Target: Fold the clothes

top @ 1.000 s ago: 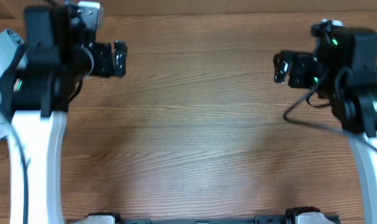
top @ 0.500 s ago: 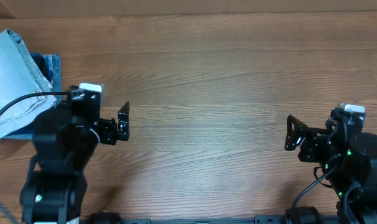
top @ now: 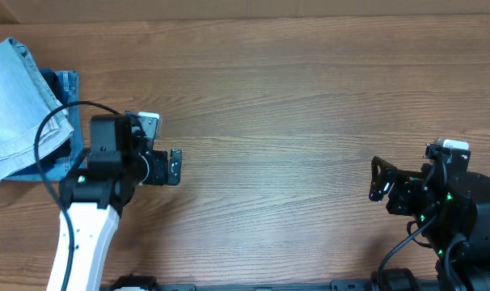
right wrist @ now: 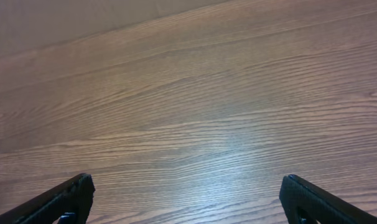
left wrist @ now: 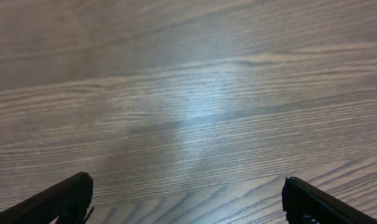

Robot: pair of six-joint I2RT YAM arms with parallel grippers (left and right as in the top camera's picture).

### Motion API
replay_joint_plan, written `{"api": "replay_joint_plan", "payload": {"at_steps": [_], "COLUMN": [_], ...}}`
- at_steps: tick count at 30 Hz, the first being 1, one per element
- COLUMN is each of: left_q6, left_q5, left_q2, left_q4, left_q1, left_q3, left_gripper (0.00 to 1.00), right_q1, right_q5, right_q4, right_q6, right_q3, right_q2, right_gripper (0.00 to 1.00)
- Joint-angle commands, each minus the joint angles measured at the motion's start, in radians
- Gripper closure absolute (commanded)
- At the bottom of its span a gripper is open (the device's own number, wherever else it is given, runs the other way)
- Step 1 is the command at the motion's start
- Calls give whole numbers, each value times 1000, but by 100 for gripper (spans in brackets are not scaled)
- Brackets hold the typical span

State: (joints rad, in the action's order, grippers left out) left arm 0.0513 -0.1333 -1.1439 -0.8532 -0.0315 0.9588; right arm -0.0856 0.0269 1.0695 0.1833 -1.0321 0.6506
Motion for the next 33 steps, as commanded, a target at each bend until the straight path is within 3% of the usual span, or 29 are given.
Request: {"api": "replay_joint_plan", "payload": {"at_steps": [1, 12, 21, 30, 33], "left_q6": [-14, -14, -14, -14, -14], "left_q5": [7, 7, 7, 7, 7], "left_q2": [-91, -341, -393, -393, -393], "left_q4": [0, 1, 1, 1, 1], "left_q1": [-2, -2, -2, -2, -2], "left_q3": [-3, -3, -3, -3, -3], "left_gripper": [0, 0, 0, 0, 0], "right_q1": [2, 2, 2, 2, 2], "right_q5": [9, 6, 7, -4, -22], "right_q4": [-4, 38, 29, -410, -624], "right_q6": [7, 7, -2, -34, -34], "right_q3": [2, 7, 108, 494, 634], "right_q2": [-4, -157, -357, -633, -647], "right_gripper": [0, 0, 0, 0, 0]}}
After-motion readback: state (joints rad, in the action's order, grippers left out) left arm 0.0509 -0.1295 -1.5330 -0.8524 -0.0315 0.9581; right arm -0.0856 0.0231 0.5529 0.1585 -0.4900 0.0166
